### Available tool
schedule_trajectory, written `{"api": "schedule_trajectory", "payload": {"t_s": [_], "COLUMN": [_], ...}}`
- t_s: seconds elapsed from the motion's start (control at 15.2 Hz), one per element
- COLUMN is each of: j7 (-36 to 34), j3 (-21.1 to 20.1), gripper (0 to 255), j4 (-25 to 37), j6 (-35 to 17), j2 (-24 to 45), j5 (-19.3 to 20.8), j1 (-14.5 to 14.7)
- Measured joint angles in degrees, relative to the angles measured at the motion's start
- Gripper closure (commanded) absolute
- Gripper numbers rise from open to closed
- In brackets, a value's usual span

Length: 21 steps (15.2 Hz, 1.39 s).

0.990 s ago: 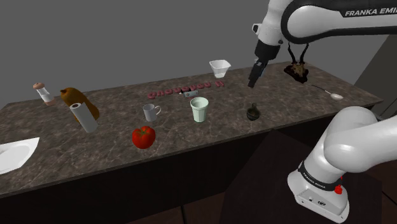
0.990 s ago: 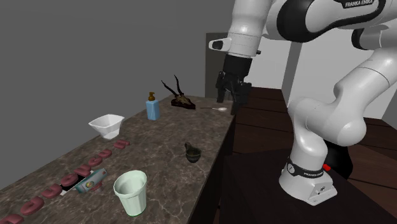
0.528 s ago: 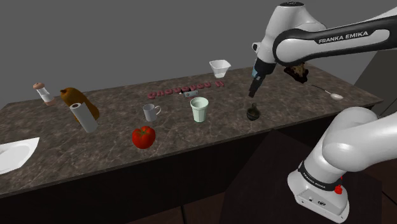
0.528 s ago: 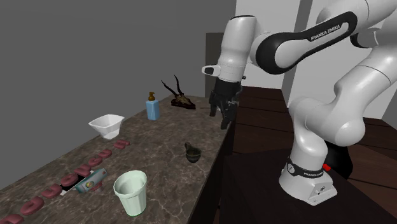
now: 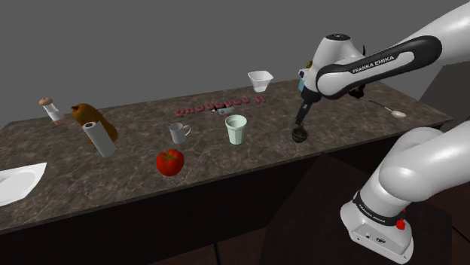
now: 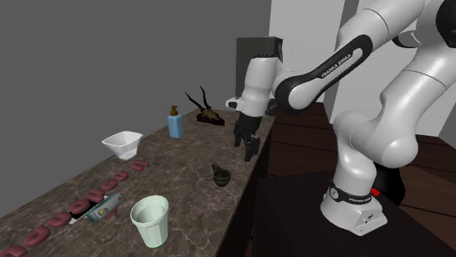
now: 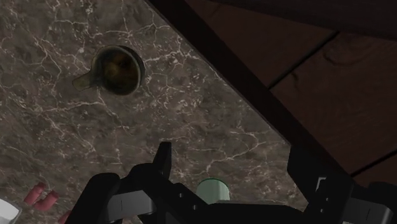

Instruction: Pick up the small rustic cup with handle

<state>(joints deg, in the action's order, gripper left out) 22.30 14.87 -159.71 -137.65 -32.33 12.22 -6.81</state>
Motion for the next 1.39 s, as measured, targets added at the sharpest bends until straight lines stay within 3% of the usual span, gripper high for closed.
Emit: {"api": "schedule_trajectory", "payload": {"t_s": [0.33, 0.66, 0.79, 0.92, 0.99, 1.19, 1.39], "j7": [5.13, 13.42, 20.55, 31.51, 37.38, 49.1, 55.81], "j3": [5.58, 11.47, 13.46, 12.66, 10.72, 3.18, -3.34], "gripper": [0, 0, 0, 0, 0, 0, 0], "j4": [0.15, 1.82, 3.44, 6.07, 7.15, 12.16, 14.8], "j6": [-12.28, -23.26, -27.39, -30.4, -31.79, -34.02, -36.34], "j2": [11.78, 24.02, 30.08, 36.44, 39.27, 46.74, 51.4], "j5": [0.66, -4.8, -12.43, -24.56, -31.08, -43.56, -50.05], "j1": [-0.62, 1.66, 3.76, 3.64, 1.84, -5.42, -12.07]}}
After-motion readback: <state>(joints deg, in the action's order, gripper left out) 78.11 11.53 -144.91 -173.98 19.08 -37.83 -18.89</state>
